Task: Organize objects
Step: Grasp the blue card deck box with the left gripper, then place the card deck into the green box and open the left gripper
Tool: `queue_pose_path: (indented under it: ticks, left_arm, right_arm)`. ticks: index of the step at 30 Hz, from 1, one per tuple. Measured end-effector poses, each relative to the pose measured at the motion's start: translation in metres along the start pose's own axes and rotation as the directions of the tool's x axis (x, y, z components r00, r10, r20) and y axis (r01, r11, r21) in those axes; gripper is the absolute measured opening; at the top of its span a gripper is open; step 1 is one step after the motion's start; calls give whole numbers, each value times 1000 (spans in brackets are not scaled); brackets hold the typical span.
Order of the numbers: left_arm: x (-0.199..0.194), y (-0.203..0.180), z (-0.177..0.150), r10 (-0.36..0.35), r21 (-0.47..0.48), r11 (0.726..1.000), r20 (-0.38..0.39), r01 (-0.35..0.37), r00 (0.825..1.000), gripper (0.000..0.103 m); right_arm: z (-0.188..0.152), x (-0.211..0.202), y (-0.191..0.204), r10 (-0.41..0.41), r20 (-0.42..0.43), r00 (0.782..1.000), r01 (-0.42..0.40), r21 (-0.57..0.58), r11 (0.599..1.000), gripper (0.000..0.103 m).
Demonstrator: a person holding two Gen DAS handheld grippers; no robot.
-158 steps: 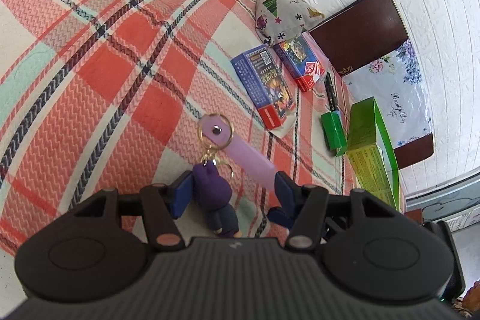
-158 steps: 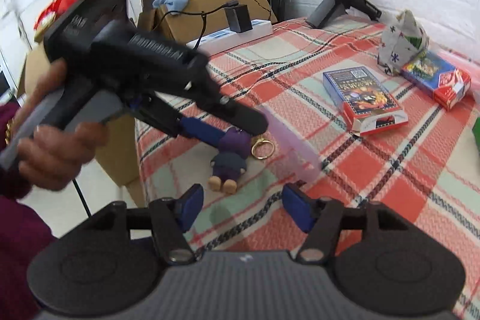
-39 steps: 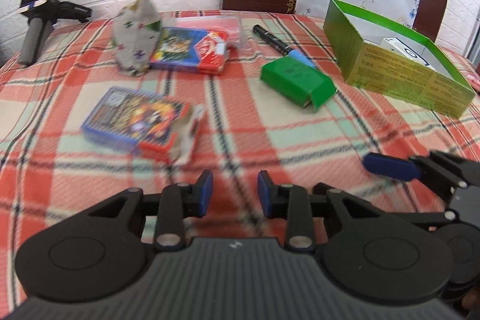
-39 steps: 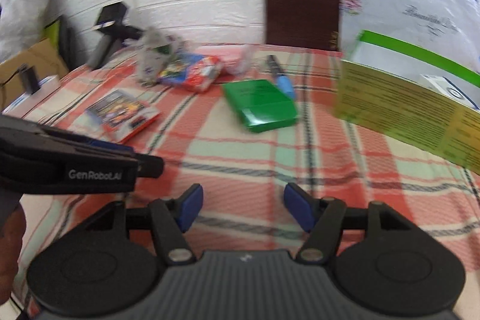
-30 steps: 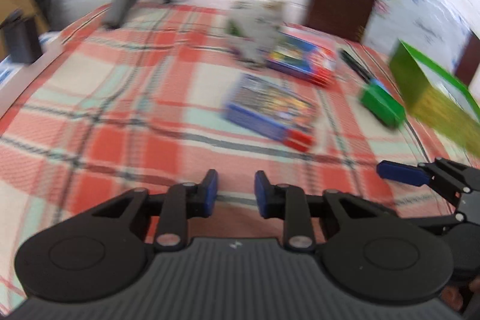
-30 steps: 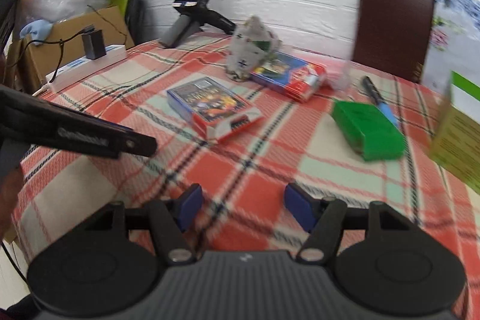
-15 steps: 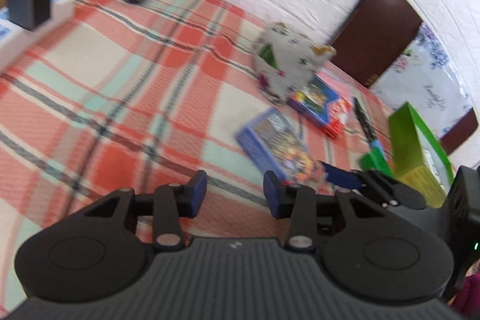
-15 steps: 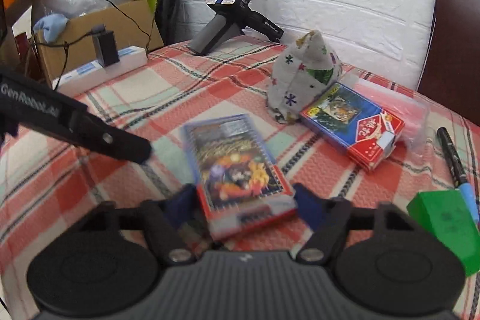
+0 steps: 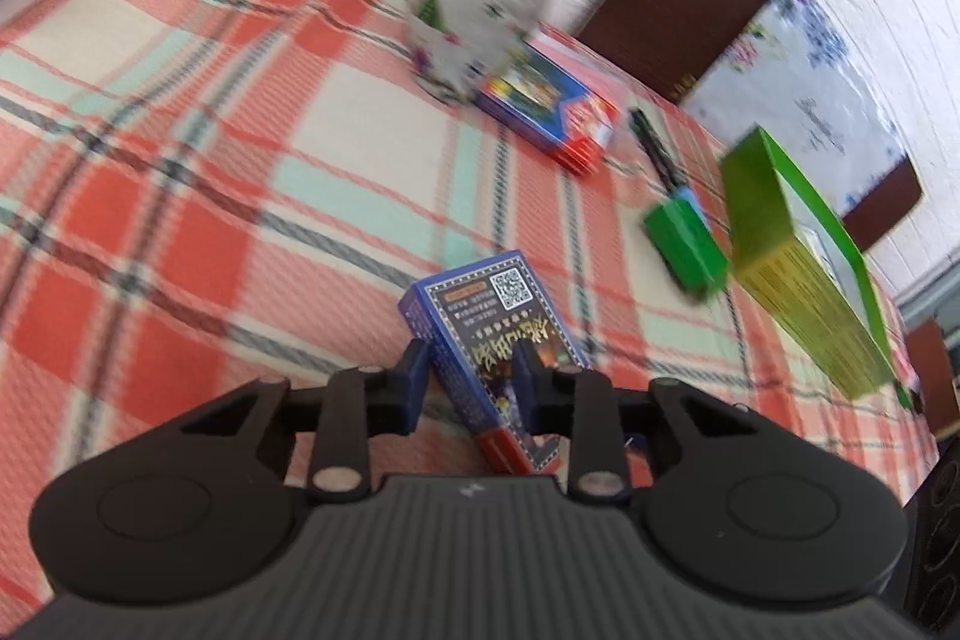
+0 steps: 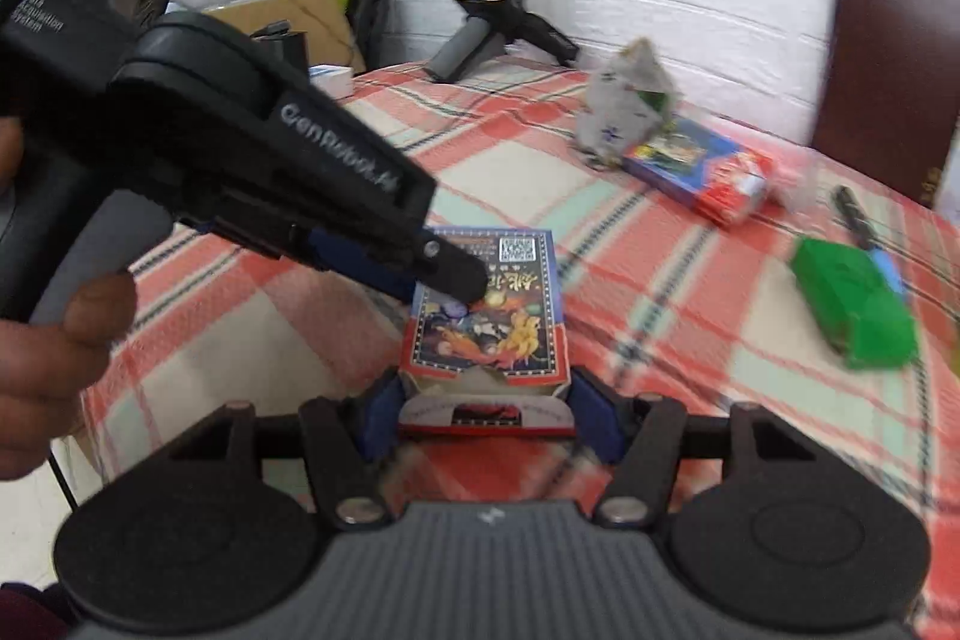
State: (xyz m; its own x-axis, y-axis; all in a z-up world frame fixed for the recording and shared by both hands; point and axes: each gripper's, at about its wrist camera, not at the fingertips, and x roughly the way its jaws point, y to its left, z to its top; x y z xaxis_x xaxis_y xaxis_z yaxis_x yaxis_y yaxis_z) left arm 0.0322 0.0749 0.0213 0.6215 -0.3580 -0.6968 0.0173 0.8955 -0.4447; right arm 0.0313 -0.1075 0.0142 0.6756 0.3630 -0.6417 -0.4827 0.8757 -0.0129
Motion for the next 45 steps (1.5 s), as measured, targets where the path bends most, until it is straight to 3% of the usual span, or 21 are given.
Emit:
queue_pose_path:
  ticks: [6, 10, 15, 21, 25, 28, 31, 35, 38, 40, 43, 45]
  left_arm:
    - [24, -54, -16, -57, 113, 992, -59, 63, 997, 32]
    - [47, -105, -27, -95, 228, 967, -107, 118, 990, 32]
    - [75, -170, -42, -156, 338, 916, -192, 215, 969, 32]
    - [102, -237, -62, -196, 429, 853, -265, 297, 944, 32]
    - [103, -267, -68, -203, 461, 829, -277, 315, 939, 32]
    - [84, -281, -55, -257, 496, 804, -208, 329, 944, 32]
    - [76, -302, -30, -284, 531, 789, -133, 310, 950, 33]
    - [94, -332, 5, -267, 558, 789, -69, 259, 961, 34]
    - [118, -348, 19, -178, 594, 790, -11, 150, 984, 47]
    - [130, -348, 19, -77, 600, 799, 55, 28, 995, 47]
    - [129, -330, 12, -48, 593, 805, 59, 3, 997, 48]
    - [121, -317, 4, -48, 609, 793, 67, -3, 997, 48]
  right_arm:
    - [-28, -33, -26, -112, -4, 994, 113, 62, 992, 59]
    - [-48, -55, -52, -214, -9, 977, 213, 122, 969, 59]
    - [-76, -87, -87, -340, -30, 940, 338, 217, 916, 59]
    - [-110, -122, -124, -442, -53, 896, 432, 340, 835, 59]
    - [-122, -138, -138, -487, -38, 872, 461, 394, 795, 59]
    - [-111, -151, -140, -550, 54, 833, 496, 366, 787, 59]
    - [-88, -153, -158, -588, 138, 797, 515, 353, 781, 59]
    - [-57, -142, -202, -604, 190, 774, 508, 383, 772, 59]
    - [-42, -116, -242, -606, 158, 779, 506, 412, 758, 62]
    - [-40, -96, -259, -641, 112, 759, 553, 410, 726, 70]
    - [-49, -99, -261, -642, 102, 760, 535, 463, 707, 69]
    - [-59, -110, -251, -641, 125, 757, 507, 506, 698, 70]
